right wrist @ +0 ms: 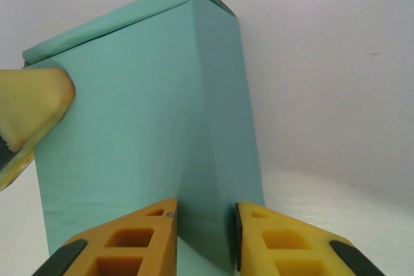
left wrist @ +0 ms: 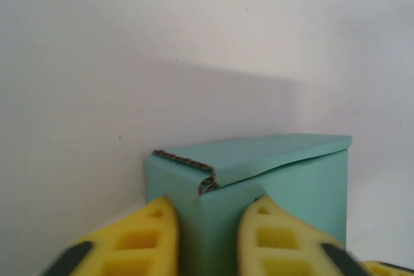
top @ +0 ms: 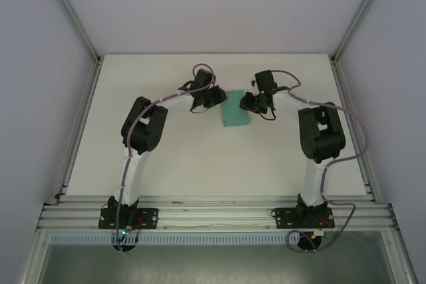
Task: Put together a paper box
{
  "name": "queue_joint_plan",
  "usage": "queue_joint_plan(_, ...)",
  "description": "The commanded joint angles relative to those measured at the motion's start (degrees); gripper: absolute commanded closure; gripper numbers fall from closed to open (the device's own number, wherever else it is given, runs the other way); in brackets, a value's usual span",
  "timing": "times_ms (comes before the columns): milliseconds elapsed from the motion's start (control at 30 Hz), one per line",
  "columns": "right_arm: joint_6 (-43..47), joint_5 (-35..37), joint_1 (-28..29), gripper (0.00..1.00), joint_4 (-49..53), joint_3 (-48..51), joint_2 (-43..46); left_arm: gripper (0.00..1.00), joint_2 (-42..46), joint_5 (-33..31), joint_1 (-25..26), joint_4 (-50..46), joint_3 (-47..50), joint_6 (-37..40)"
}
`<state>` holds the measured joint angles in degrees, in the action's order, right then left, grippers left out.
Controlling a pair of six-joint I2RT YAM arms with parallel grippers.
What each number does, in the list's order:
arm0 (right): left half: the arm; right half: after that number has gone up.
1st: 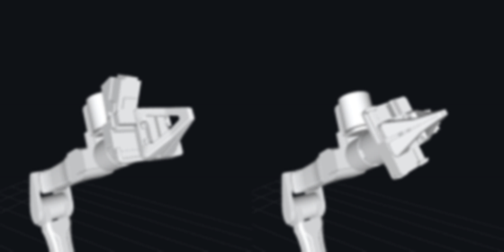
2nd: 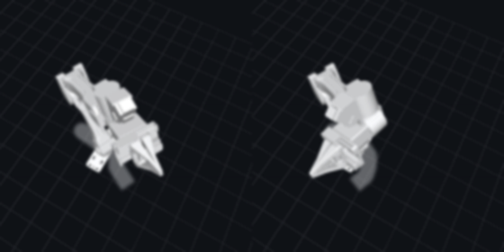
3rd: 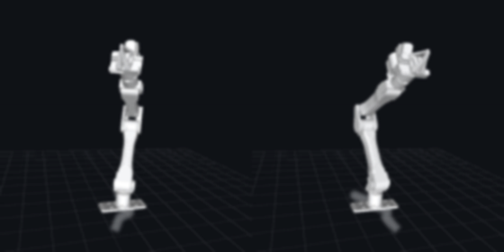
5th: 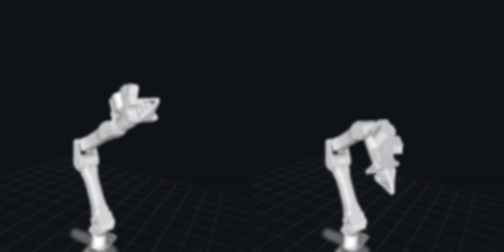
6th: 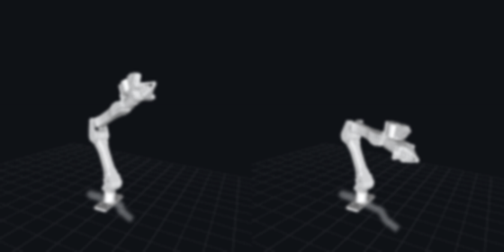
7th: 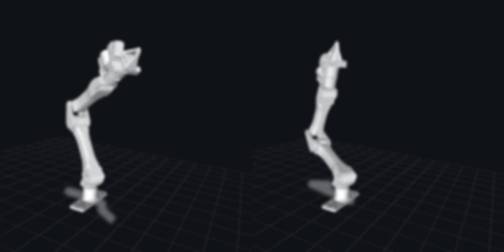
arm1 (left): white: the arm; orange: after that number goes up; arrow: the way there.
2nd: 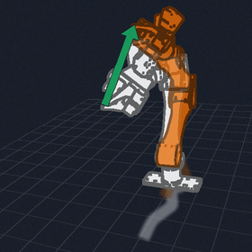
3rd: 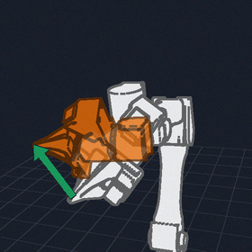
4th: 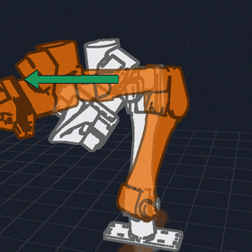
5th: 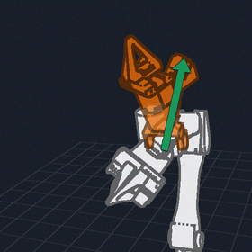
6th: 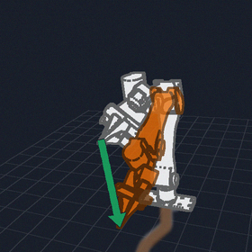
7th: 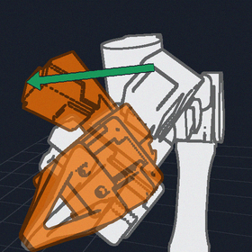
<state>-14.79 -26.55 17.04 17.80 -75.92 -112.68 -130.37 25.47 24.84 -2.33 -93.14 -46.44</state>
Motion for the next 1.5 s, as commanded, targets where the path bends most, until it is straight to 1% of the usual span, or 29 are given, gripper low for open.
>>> queue_joint_plan(0,1.34,5.52,0.38,0.76,10.76,3.19,-5.81,0.98,-2.81,1.12,1.09,-1.2,4.32,-1.22)
queue_joint_plan(33,1.39,5.63,0.43,0.76,10.76,3.1,-5.74,1.0,-2.37,1.23,1.09,-0.44,5.45,-1.74)
queue_joint_plan(133,1.84,5.95,0.43,0.76,11.15,3.31,-5.53,1.0,-0.49,1.23,1.29,1.91,9.61,-3.28)
queue_joint_plan(267,2.22,6.3,0.23,0.76,11.4,3.37,-5.01,1.0,3.66,-2.2,1.61,2.82,14.78,-3.46)
queue_joint_plan(400,2.99,6.56,0.26,0.75,11.72,3.15,-4.4,0.99,7.45,-4.74,1.79,1.36,16.91,-2.29)
queue_joint_plan(433,3.17,6.76,0.28,0.75,11.84,2.99,-4.09,0.89,8.36,-5.44,1.83,0.83,17.07,-1.7)
queue_joint_plan(467,3.31,7.09,0.22,0.74,12.12,2.75,-3.76,0.77,9.35,-6.51,1.79,0.03,16.94,-0.98)
queue_joint_plan(533,3.48,7.4,0.09,0.71,12.76,1.99,-3.09,0.62,11.32,-7.79,1.79,-0.93,16.71,0.26)
queue_joint_plan(567,3.58,7.32,0.1,0.67,12.91,1.53,-2.83,0.54,12.24,-8.66,1.82,-2.04,16.24,0.91)
queue_joint_plan(600,3.78,7.2,0.09,0.63,13.25,0.98,-2.5,0.52,13.07,-9.04,1.82,-2.85,15.73,1.6)
queue_joint_plan(633,3.97,6.93,0.1,0.61,13.57,0.43,-2.22,0.48,13.78,-9.33,1.84,-3.71,15.31,2.27)
queue_joint_plan(667,4.06,6.58,0.09,0.59,13.88,-0.24,-1.79,0.43,14.75,-10.01,1.84,-4.53,14.97,2.72)
queue_joint_plan(700,4.15,6.08,-0.02,0.57,14.01,-0.75,-1.38,0.37,15.71,-10.46,1.87,-4.9,14.97,3.19)
queue_joint_plan(733,4.32,5.88,-0.01,0.55,14.1,-1.35,-0.98,0.28,16.65,-10.94,1.8,-5.26,15.06,3.47)
queue_joint_plan(800,4.74,6.34,0.0,0.47,14.83,-2.98,-0.02,0.15,19.06,-11.79,1.8,-5.48,15.78,4.26)
queue_joint_plan(833,5.13,6.7,0.04,0.45,15.3,-3.85,0.47,0.05,20.14,-12.3,1.8,-5.87,16.1,4.59)
queue_joint_plan(867,5.58,6.85,-0.1,0.4,15.96,-4.8,1.04,0.0,20.68,-12.76,1.79,-6.27,16.54,5.15)
queue_joint_plan(967,6.35,7.22,-0.26,0.29,16.65,-6.9,3.51,0.0,26.03,-14.3,1.83,-8.99,17.38,7.75)
queue_joint_plan(1033,6.85,8.16,-0.41,0.22,16.61,-7.29,5.74,0.0,29.47,-16.5,1.83,-10.61,18.59,9.41)
queue_joint_plan(1067,6.92,8.96,-0.5,0.17,16.27,-6.94,7.47,0.0,32.0,-18.49,1.72,-11.05,19.96,10.05)
queue_joint_plan(1133,6.96,9.29,-1.05,0.0,14.64,-5.09,11.42,0.0,37.41,-23.03,1.41,-12.0,22.83,11.45)
queue_joint_plan(1200,6.74,10.42,-1.69,0.0,12.75,-2.33,15.75,0.0,42.76,-26.91,0.76,-13.49,25.43,13.67)
queue_joint_plan(1300,7.88,14.16,-2.87,0.0,9.43,3.89,23.19,0.0,51.2,-36.95,-0.25,-15.55,30.68,17.25)
queue_joint_plan(1367,9.78,18.07,-3.57,0.0,5.3,10.22,28.93,0.0,57.14,-43.76,-1.6,-12.99,36.74,19.94)
queue_joint_plan(1400,10.49,19.83,-4.07,0.0,2.75,13.64,31.62,0.0,59.97,-45.51,-2.77,-10.99,40.04,21.03)
queue_joint_plan(1467,10.66,23.52,-5.61,0.0,-4.09,21.58,37.32,0.0,65.3,-46.91,-6.13,-6.16,47.23,23.34)
